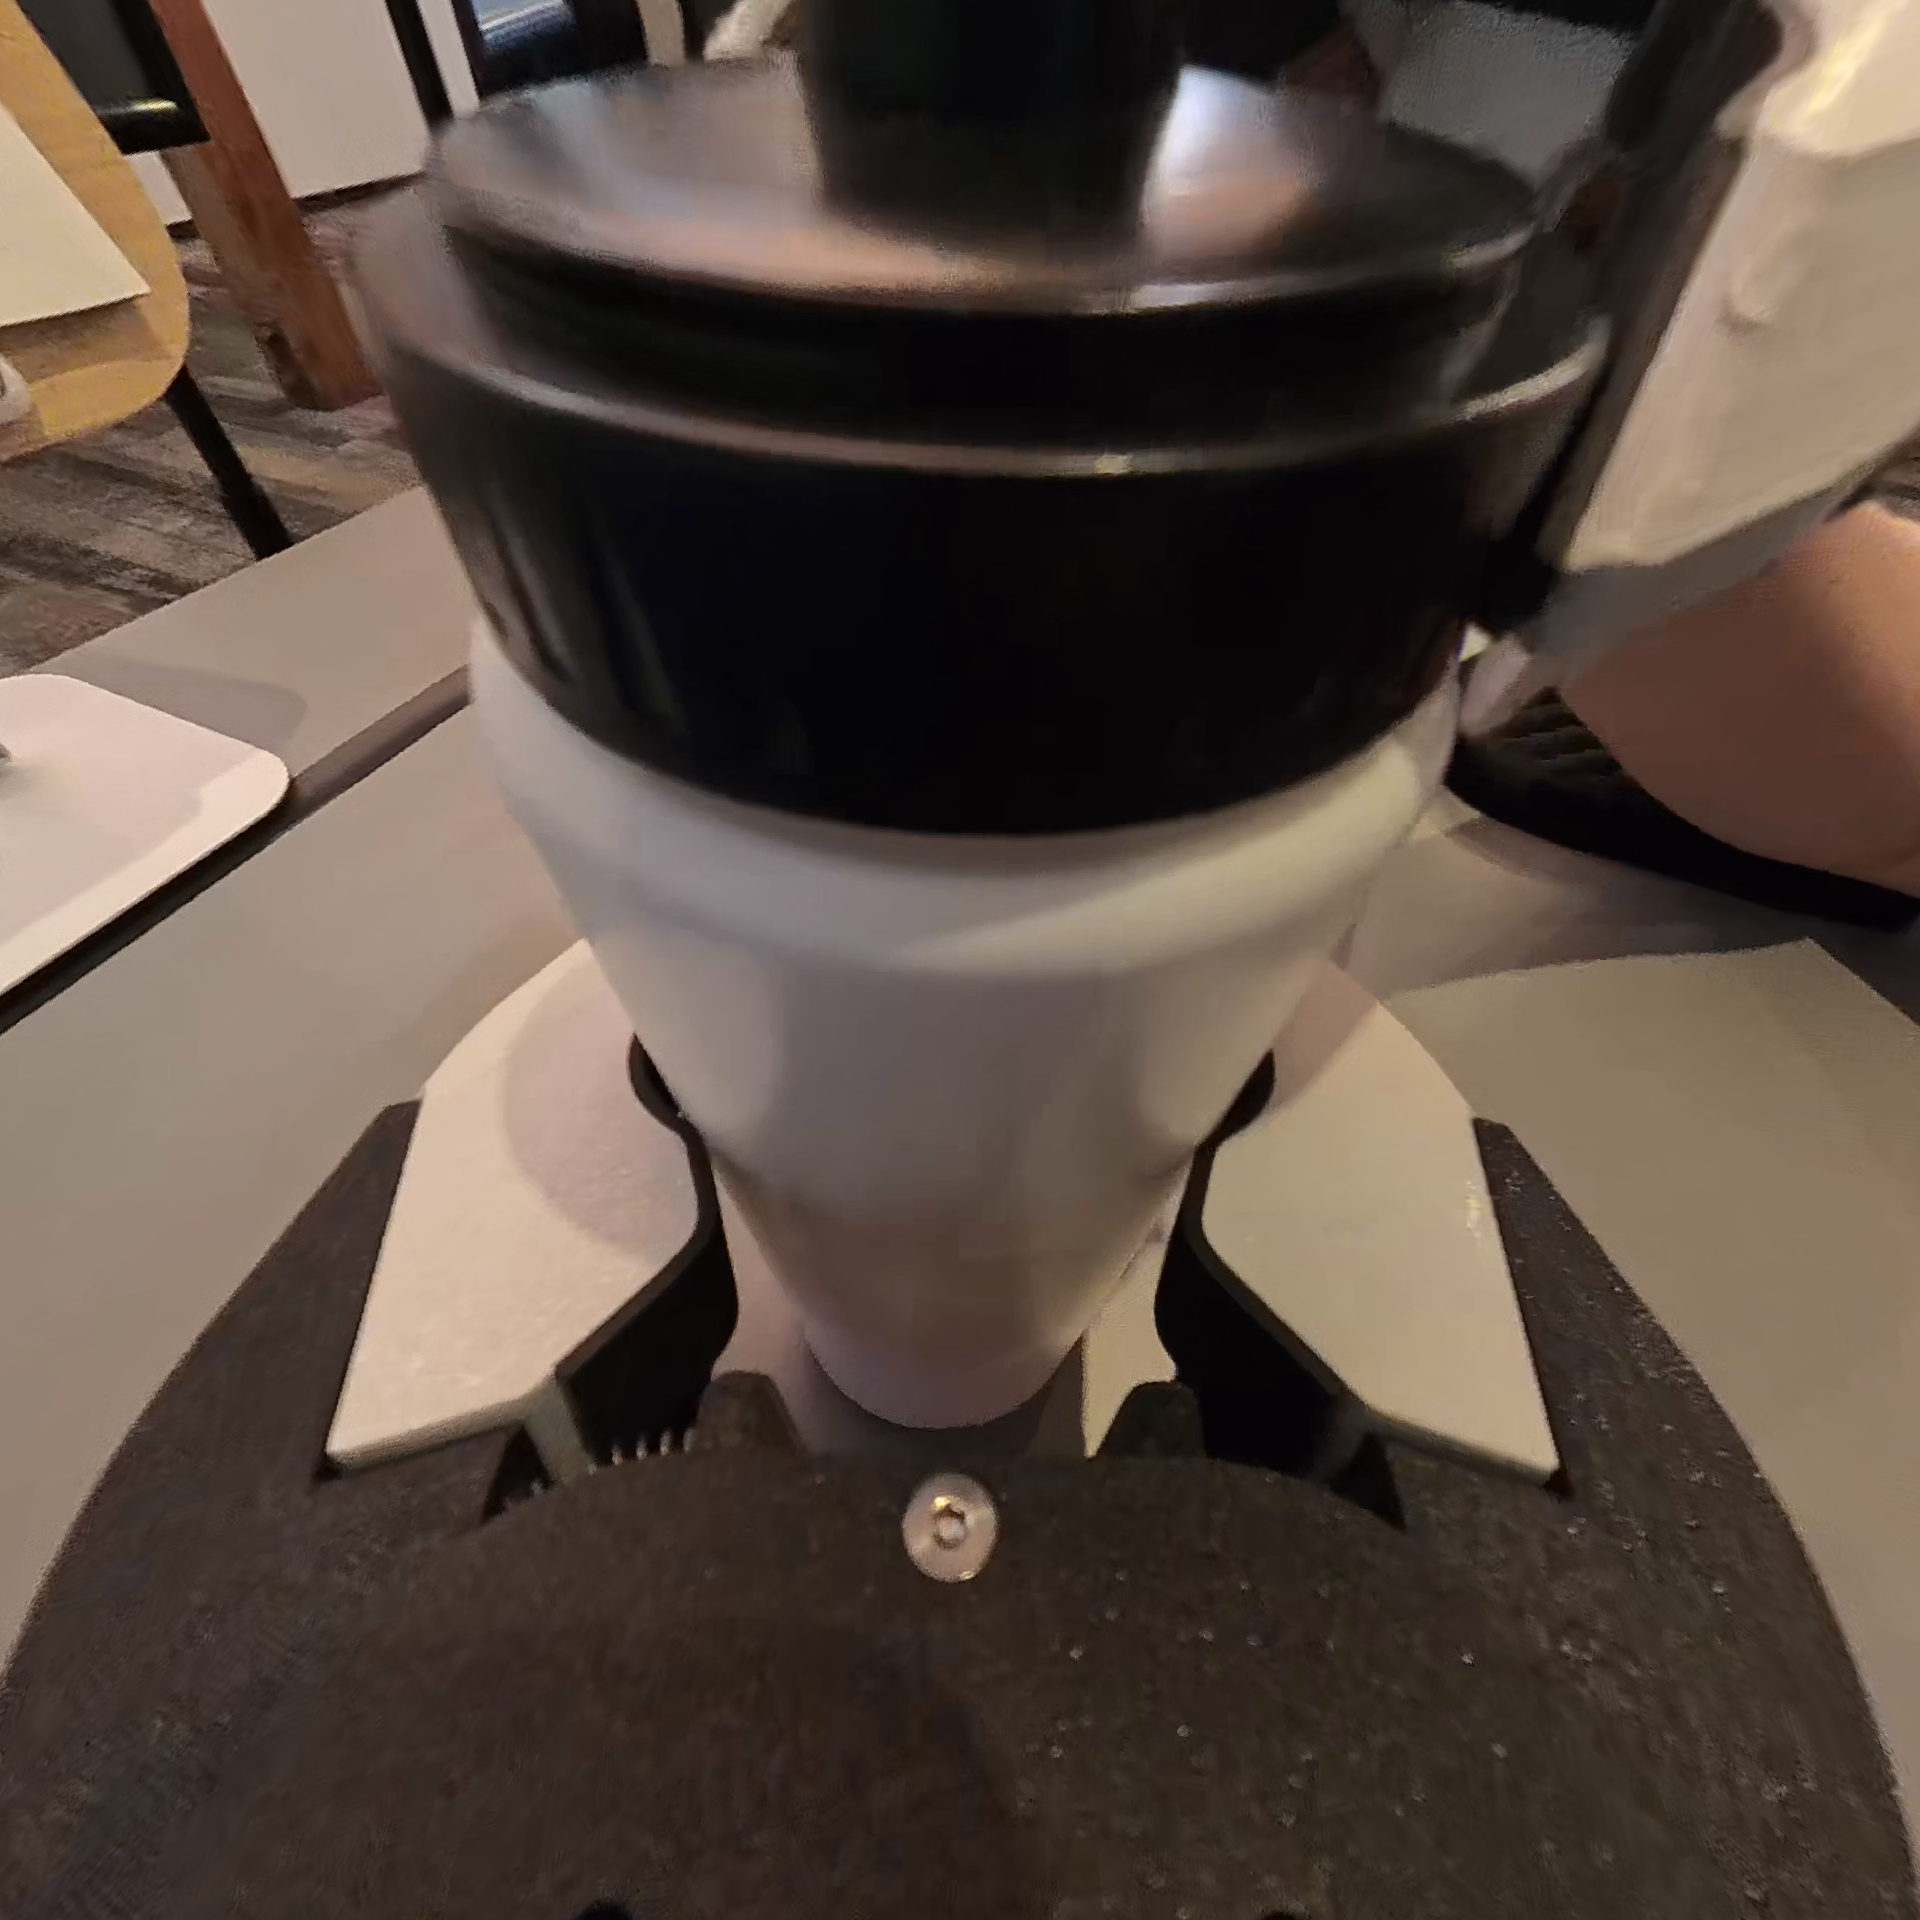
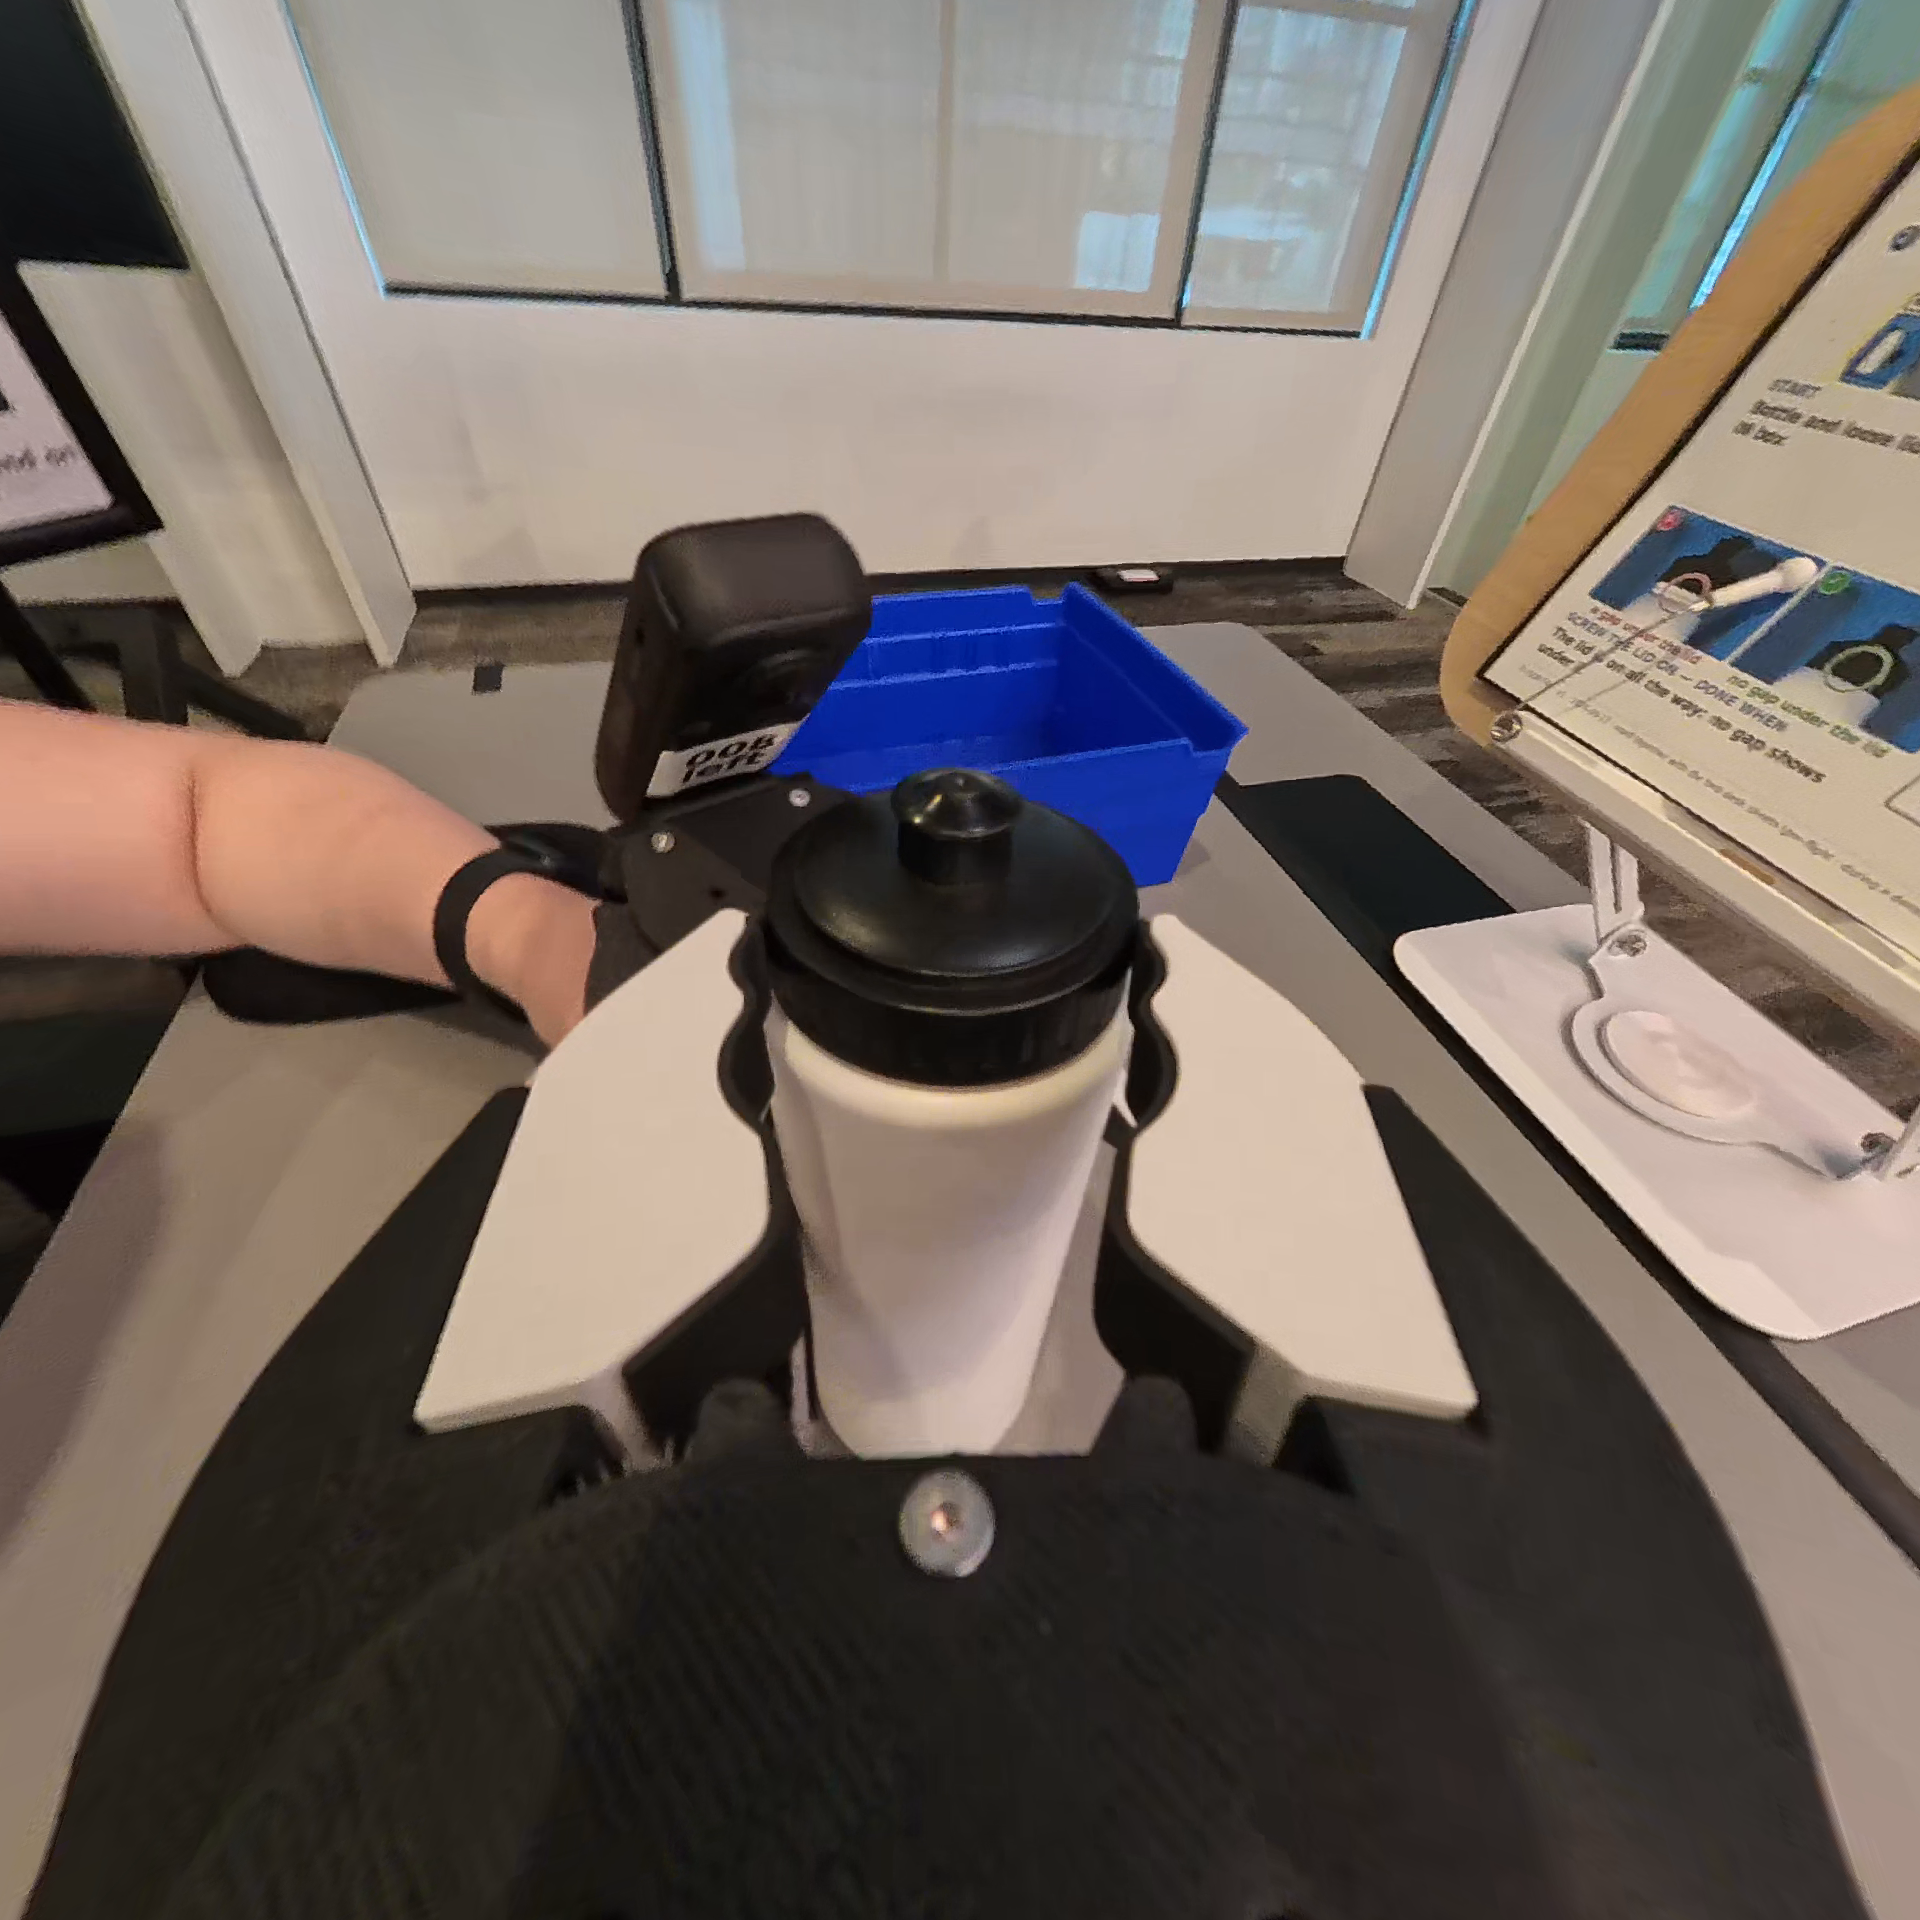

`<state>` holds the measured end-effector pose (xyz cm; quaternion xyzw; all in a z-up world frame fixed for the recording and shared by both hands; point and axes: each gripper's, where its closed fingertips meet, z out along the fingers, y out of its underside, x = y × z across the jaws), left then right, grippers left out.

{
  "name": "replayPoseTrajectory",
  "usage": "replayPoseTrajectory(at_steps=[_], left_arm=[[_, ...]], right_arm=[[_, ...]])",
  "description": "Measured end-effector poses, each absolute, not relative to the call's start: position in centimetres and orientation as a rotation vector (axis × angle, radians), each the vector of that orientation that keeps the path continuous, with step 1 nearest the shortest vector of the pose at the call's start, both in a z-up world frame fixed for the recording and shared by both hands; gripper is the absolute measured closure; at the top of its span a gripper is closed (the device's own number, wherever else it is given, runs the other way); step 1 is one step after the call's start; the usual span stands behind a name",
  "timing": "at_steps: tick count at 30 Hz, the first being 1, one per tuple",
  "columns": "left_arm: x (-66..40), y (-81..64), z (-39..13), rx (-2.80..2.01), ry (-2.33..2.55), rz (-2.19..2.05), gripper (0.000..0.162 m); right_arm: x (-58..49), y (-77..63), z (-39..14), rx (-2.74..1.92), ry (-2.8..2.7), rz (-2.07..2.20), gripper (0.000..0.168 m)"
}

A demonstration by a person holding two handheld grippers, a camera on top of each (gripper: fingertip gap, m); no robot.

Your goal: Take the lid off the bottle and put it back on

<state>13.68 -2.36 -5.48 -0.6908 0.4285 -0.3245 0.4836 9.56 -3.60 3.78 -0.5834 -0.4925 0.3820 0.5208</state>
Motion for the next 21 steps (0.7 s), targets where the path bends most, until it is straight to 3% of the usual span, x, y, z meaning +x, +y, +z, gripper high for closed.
replayPoseTrajectory(at_steps=[21], left_arm=[[14.3,-3.6,-5.7,-1.702,1.114,-0.737,0.061]], right_arm=[[9.3,-4.9,4.0,-1.393,-1.255,0.924,0.095]])
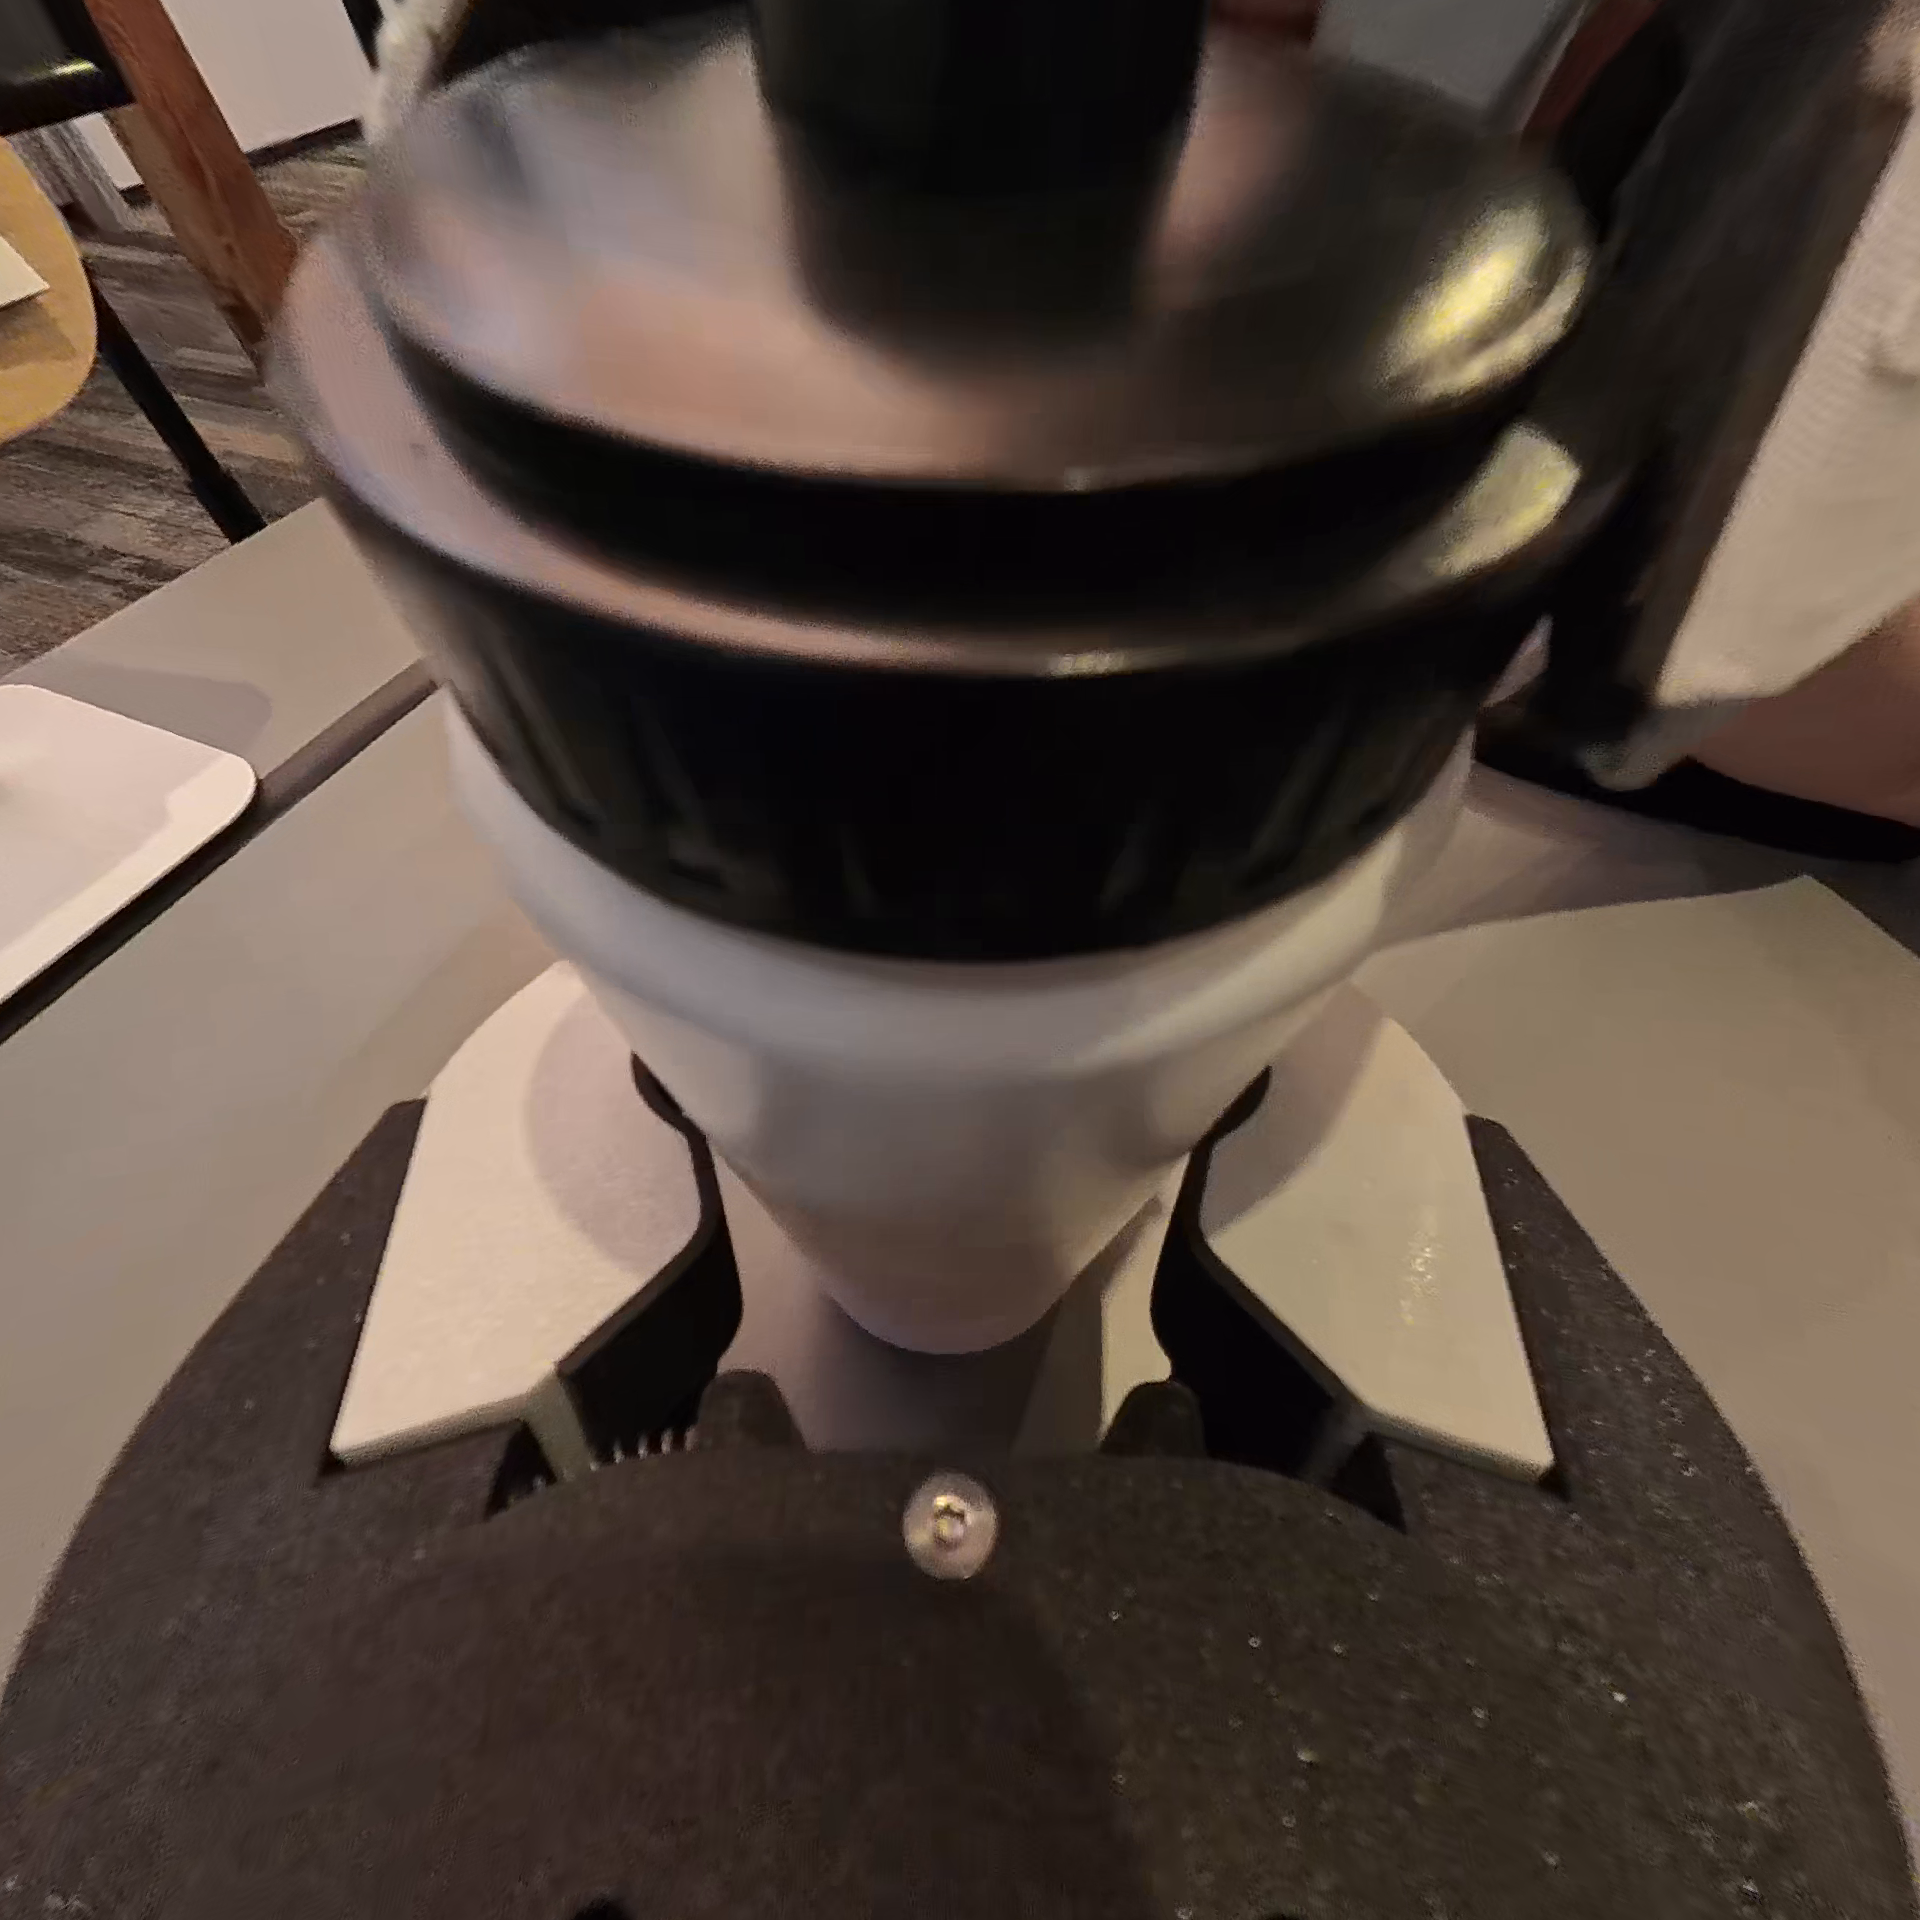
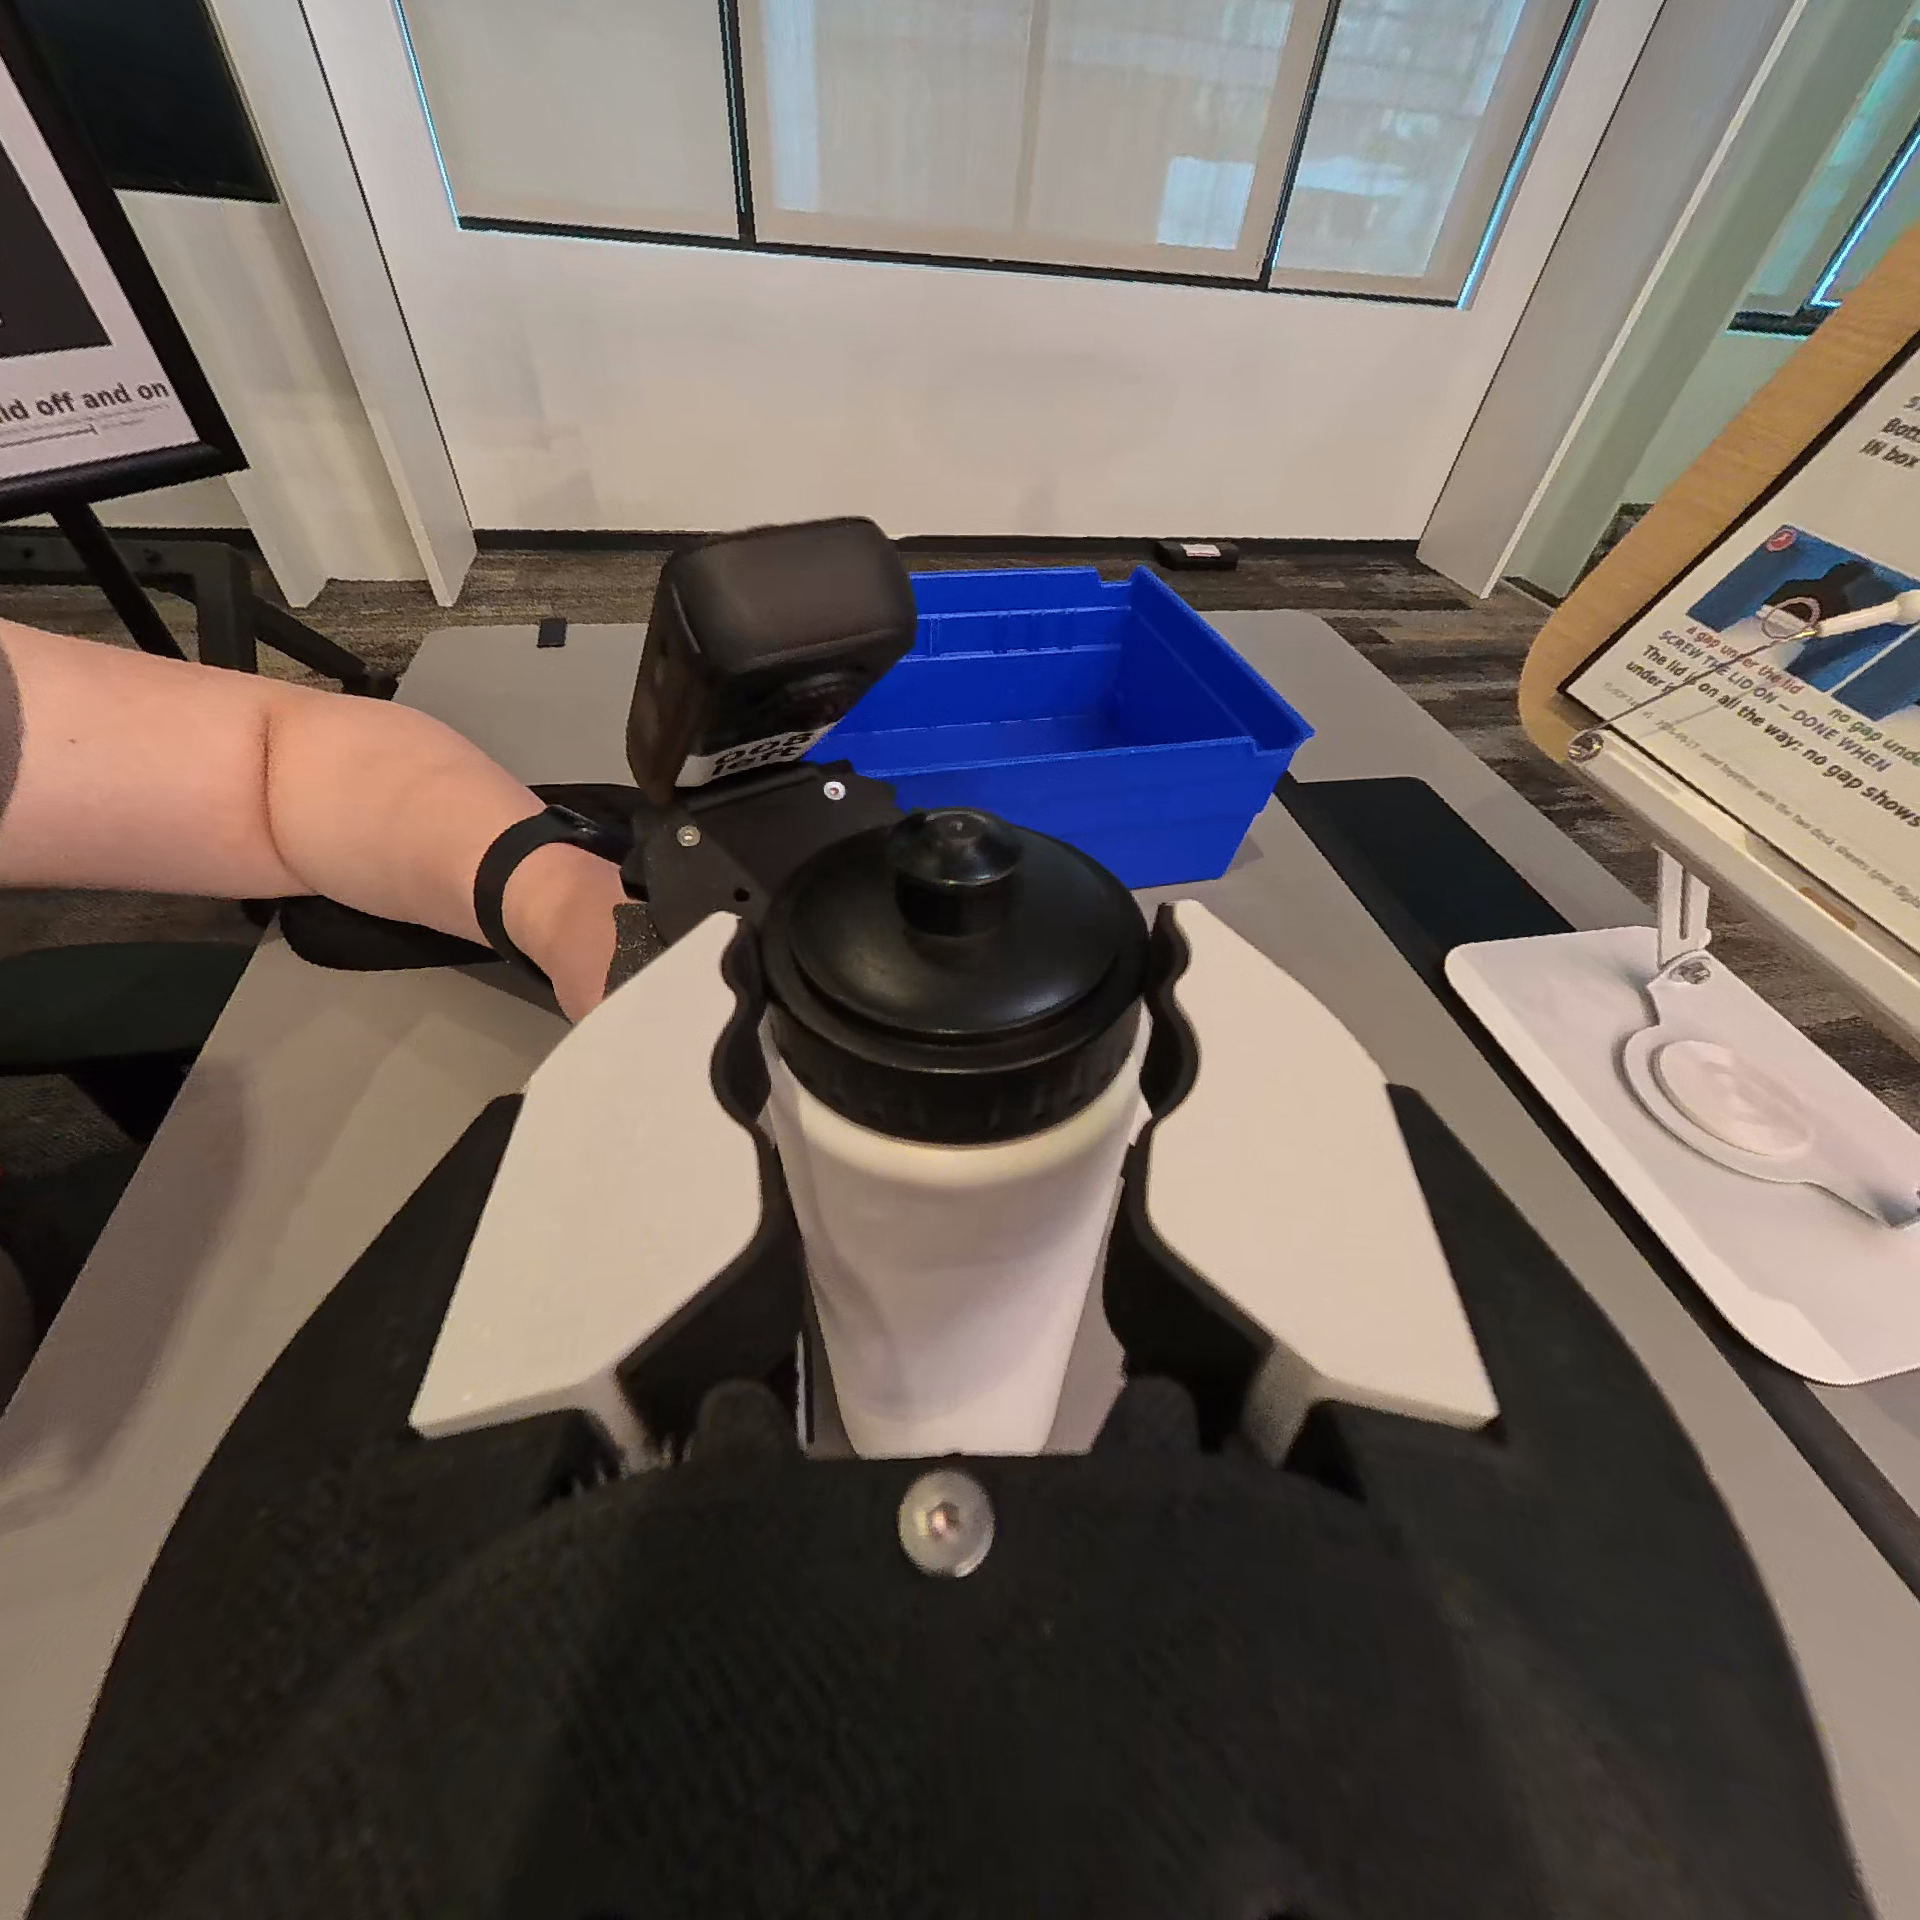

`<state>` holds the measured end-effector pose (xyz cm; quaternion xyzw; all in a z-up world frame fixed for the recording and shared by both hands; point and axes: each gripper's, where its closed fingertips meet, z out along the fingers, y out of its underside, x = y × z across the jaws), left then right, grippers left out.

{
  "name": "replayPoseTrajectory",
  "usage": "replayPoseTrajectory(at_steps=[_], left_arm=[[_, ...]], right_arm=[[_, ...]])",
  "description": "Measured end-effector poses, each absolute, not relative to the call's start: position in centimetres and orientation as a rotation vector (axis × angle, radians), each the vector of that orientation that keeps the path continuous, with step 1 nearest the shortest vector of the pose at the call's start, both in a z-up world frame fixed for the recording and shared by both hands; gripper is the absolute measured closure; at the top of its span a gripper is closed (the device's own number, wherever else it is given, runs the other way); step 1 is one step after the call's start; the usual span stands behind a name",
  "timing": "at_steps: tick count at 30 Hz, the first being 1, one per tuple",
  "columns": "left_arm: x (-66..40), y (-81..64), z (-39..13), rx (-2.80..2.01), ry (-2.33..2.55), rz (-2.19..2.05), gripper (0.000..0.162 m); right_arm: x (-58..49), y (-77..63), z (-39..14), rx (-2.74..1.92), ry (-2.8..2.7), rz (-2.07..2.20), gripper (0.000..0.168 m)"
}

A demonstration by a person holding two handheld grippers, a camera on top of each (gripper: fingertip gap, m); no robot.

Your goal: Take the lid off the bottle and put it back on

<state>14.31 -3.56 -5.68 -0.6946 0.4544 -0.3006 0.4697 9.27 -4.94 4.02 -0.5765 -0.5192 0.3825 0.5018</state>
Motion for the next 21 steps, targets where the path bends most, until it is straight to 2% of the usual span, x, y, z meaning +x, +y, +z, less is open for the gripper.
replayPoseTrajectory(at_steps=[14,21], left_arm=[[15.2,-3.8,-5.7,-1.669,1.144,-0.766,0.060],[14.7,-3.0,-5.9,-1.761,1.087,-0.737,0.066]], right_arm=[[9.5,-4.7,3.6,-1.383,-1.309,0.839,0.090],[9.8,-3.1,3.7,-1.450,-1.184,0.826,0.090]])
